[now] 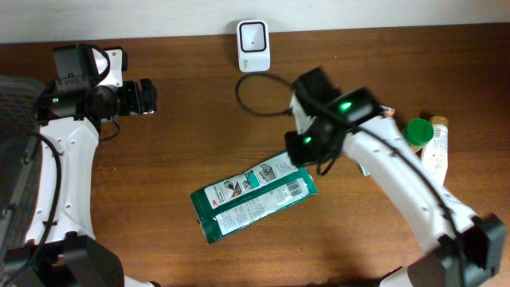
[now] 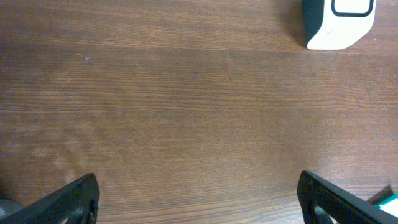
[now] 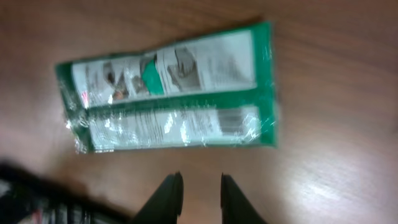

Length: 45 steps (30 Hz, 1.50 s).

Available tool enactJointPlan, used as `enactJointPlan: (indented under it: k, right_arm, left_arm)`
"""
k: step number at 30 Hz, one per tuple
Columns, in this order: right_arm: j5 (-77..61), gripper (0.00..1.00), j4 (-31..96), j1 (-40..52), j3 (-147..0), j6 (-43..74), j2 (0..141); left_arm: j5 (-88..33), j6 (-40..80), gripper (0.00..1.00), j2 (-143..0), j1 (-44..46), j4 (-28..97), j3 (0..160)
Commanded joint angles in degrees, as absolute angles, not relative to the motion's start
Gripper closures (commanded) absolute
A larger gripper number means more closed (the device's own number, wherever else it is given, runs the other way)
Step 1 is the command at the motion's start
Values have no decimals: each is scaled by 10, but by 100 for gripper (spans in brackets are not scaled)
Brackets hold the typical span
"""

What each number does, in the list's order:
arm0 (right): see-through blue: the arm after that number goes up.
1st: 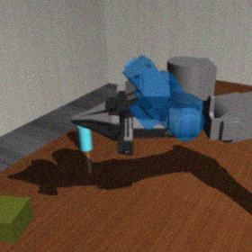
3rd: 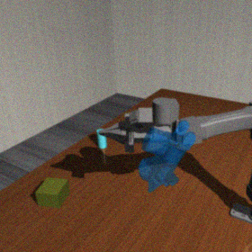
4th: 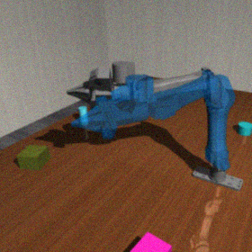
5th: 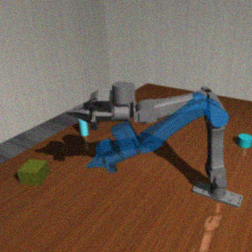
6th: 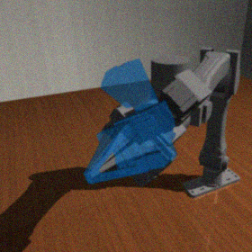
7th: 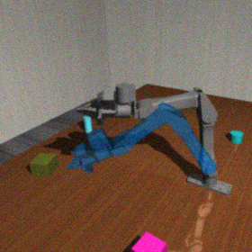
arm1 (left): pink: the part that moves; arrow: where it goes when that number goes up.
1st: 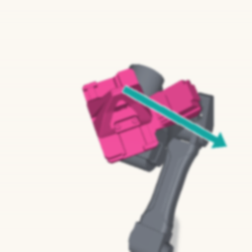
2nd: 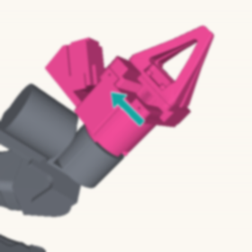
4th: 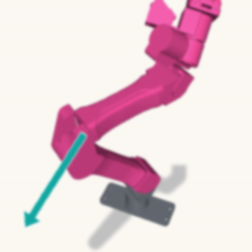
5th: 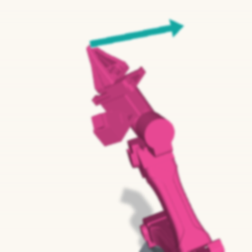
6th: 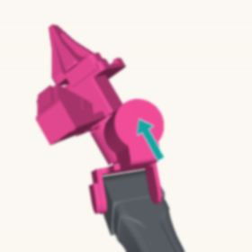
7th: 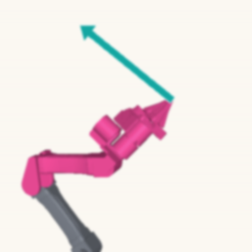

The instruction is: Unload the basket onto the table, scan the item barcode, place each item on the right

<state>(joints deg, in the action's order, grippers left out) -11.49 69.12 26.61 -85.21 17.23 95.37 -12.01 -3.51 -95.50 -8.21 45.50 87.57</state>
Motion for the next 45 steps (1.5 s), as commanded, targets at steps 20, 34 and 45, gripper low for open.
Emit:
enactJointPlan:
  k: [20,34,45]
  right_arm:
    - [-263,59,276,149,-649,292,1094]
    - [-356,44,392,105,-820,176,1095]
    - [-338,52,465,145,-709,236,1101]
  left_arm:
    - [-193,-93,0,-1050,-22,480,881]
    - [-272,-196,8,-1110,89,522,863]
    - [-279,-198,23,-1214,178,528,863]
